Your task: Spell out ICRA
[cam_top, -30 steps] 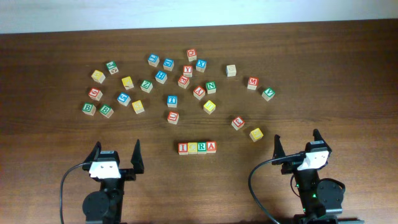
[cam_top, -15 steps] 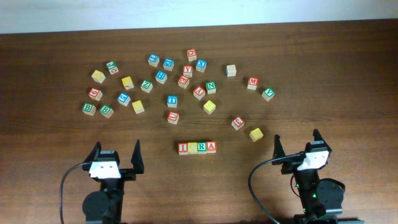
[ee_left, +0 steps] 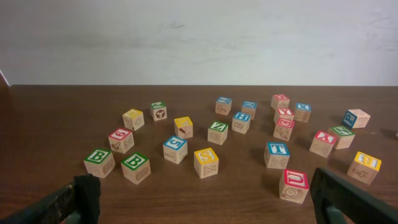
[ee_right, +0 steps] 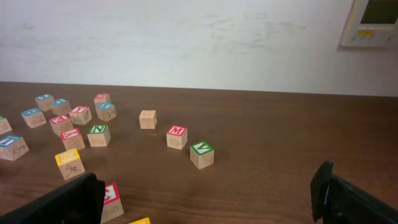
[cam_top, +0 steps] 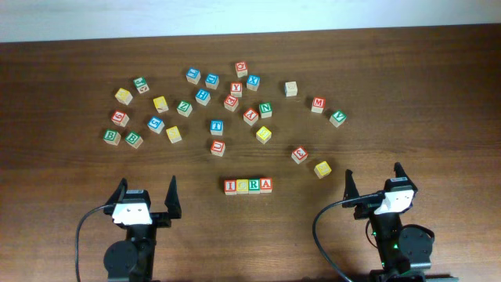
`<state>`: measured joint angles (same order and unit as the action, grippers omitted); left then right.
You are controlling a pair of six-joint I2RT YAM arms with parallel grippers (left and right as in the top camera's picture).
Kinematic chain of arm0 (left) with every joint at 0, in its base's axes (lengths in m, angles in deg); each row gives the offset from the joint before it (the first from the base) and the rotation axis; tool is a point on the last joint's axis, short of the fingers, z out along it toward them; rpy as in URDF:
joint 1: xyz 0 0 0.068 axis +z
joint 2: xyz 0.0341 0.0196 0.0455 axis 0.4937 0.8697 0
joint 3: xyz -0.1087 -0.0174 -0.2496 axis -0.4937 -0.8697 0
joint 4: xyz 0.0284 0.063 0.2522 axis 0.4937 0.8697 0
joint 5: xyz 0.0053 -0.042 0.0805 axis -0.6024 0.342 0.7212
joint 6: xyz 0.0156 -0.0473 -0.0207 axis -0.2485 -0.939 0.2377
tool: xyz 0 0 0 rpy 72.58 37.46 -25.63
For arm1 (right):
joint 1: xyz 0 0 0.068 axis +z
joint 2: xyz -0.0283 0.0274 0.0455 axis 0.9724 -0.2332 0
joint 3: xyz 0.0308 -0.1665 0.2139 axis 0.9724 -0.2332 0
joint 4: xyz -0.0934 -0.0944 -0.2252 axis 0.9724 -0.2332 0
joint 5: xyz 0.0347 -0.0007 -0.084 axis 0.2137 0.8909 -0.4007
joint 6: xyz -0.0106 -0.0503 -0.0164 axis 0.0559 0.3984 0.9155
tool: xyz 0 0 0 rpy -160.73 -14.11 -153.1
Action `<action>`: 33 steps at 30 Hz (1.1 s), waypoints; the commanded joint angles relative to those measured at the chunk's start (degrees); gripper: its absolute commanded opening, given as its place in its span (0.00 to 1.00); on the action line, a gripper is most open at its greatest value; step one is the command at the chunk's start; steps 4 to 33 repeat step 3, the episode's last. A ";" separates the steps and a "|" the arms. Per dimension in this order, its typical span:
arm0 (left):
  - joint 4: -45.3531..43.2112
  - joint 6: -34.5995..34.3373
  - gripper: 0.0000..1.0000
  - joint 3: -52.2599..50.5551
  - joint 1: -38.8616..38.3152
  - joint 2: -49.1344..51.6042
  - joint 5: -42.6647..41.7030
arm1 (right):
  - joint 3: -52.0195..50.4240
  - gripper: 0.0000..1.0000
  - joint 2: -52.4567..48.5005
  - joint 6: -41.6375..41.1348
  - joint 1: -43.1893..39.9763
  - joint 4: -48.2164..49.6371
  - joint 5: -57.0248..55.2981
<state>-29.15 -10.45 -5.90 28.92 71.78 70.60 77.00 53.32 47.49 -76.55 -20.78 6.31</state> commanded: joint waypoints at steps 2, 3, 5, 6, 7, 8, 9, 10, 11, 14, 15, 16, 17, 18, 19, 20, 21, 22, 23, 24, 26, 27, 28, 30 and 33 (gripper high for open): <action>0.13 0.90 0.99 -0.26 0.31 -0.48 -0.68 | -0.28 0.98 0.61 -0.04 -0.37 -0.39 0.11; 0.13 0.90 0.99 -0.26 0.31 -0.48 -0.68 | -0.28 0.98 0.61 -0.04 -0.37 -0.39 0.11; 0.13 0.90 0.99 -0.26 0.31 -0.48 -0.68 | -0.28 0.98 0.61 -0.04 -0.37 -0.39 0.11; 0.13 0.90 0.99 -0.26 0.31 -0.48 -0.68 | -0.28 0.98 0.61 -0.04 -0.37 -0.39 0.11; 0.13 0.90 0.99 -0.26 0.31 -0.48 -0.68 | -0.28 0.98 0.61 -0.04 -0.37 -0.39 0.11; 0.13 0.90 0.99 -0.26 0.31 -0.48 -0.68 | -0.28 0.98 0.61 -0.04 -0.37 -0.39 0.11; 0.13 0.90 0.99 -0.26 0.31 -0.48 -0.68 | -0.28 0.98 0.61 -0.04 -0.37 -0.39 0.11; 0.13 0.90 0.99 -0.26 0.31 -0.48 -0.68 | -0.28 0.98 0.61 -0.04 -0.37 -0.39 0.11; 0.13 0.90 0.99 -0.26 0.31 -0.48 -0.68 | -0.28 0.98 0.61 -0.04 -0.37 -0.39 0.11; 0.13 0.90 0.99 -0.26 0.31 -0.48 -0.68 | -0.28 0.98 0.61 -0.04 -0.37 -0.39 0.11; 0.13 0.90 0.99 -0.26 0.31 -0.48 -0.68 | -0.28 0.98 0.61 -0.04 -0.37 -0.39 0.11; 0.13 0.90 0.99 -0.26 0.31 -0.48 -0.68 | -0.28 0.98 0.61 -0.04 -0.37 -0.39 0.11; 0.13 0.90 0.99 -0.26 0.31 -0.48 -0.68 | -0.28 0.98 0.61 -0.04 -0.37 -0.39 0.11; 0.13 0.90 0.99 -0.26 0.31 -0.48 -0.68 | -0.28 0.98 0.61 -0.04 -0.37 -0.39 0.11; 0.13 0.90 0.99 -0.26 0.31 -0.48 -0.68 | -0.28 0.98 0.61 -0.04 -0.37 -0.39 0.11; 0.13 0.90 0.99 -0.26 0.31 -0.48 -0.68 | -0.28 0.98 0.61 -0.04 -0.37 -0.39 0.11; 0.13 0.90 0.99 -0.26 0.31 -0.48 -0.68 | -0.28 0.98 0.61 -0.04 -0.37 -0.39 0.11; 0.13 0.90 0.99 -0.26 0.31 -0.48 -0.68 | -0.28 0.98 0.61 -0.04 -0.37 -0.39 0.11; 0.13 0.90 0.99 -0.26 0.31 -0.48 -0.68 | -0.28 0.98 0.61 -0.04 -0.37 -0.39 0.11; 0.13 0.90 0.99 -0.26 0.31 -0.48 -0.68 | -0.28 0.98 0.61 -0.04 -0.37 -0.39 0.11; 0.13 0.90 0.99 -0.26 0.31 -0.48 -0.68 | -0.28 0.98 0.61 -0.04 -0.37 -0.39 0.11; 0.13 0.90 0.99 -0.26 0.31 -0.48 -0.68 | -0.28 0.98 0.61 -0.04 -0.37 -0.39 0.11; 0.13 0.90 0.99 -0.26 0.31 -0.48 -0.68 | -0.28 0.98 0.61 -0.04 -0.37 -0.39 0.11; 0.13 0.90 0.99 -0.26 0.31 -0.48 -0.68 | -0.28 0.98 0.61 -0.04 -0.37 -0.39 0.11; 0.13 0.90 0.99 -0.26 0.31 -0.48 -0.68 | -0.28 0.98 0.61 -0.04 -0.37 -0.39 0.11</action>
